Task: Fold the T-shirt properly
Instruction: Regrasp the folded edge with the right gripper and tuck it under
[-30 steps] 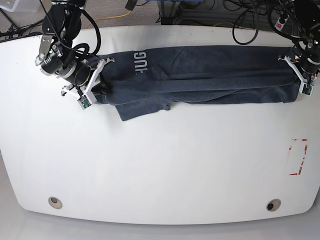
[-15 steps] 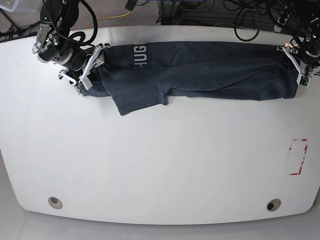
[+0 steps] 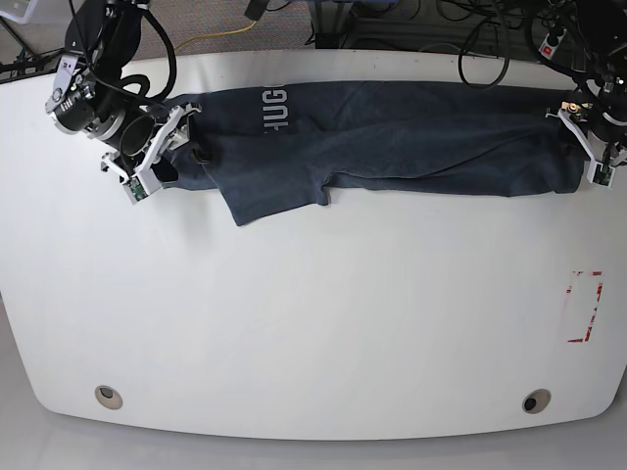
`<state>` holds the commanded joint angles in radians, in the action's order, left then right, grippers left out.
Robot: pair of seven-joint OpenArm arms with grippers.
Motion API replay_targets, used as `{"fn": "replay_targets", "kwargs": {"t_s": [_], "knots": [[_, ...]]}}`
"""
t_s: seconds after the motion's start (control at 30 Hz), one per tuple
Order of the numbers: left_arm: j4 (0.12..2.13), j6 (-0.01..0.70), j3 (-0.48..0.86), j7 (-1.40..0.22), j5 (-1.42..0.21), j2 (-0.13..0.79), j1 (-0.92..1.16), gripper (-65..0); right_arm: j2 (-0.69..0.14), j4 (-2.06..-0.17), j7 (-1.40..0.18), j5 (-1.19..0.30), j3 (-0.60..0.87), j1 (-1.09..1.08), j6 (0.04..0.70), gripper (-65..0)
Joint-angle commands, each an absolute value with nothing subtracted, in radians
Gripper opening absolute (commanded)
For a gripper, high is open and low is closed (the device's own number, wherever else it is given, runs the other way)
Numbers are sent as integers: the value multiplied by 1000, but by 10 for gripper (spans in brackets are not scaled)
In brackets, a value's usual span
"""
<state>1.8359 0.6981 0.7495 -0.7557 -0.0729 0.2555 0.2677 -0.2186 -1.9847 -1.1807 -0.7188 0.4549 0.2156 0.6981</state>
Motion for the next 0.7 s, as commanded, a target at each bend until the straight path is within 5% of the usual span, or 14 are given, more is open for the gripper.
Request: {"fn": "replay_targets", "kwargs": {"t_s": [0.27,0.57,0.7], "knots": [[1779,698,788,-909,-65,223,87,-267,-222,-1905,-1181,-702,453,105,698,-273],[1641,698,736,-906,-64,255,131,-267,-213,-1687,-1181,-657,334,-61,698,-270],[1607,698,736,-905,-65,275,148,-267,-211,-1546,-1181,-659,302,-130,698,-190]]}}
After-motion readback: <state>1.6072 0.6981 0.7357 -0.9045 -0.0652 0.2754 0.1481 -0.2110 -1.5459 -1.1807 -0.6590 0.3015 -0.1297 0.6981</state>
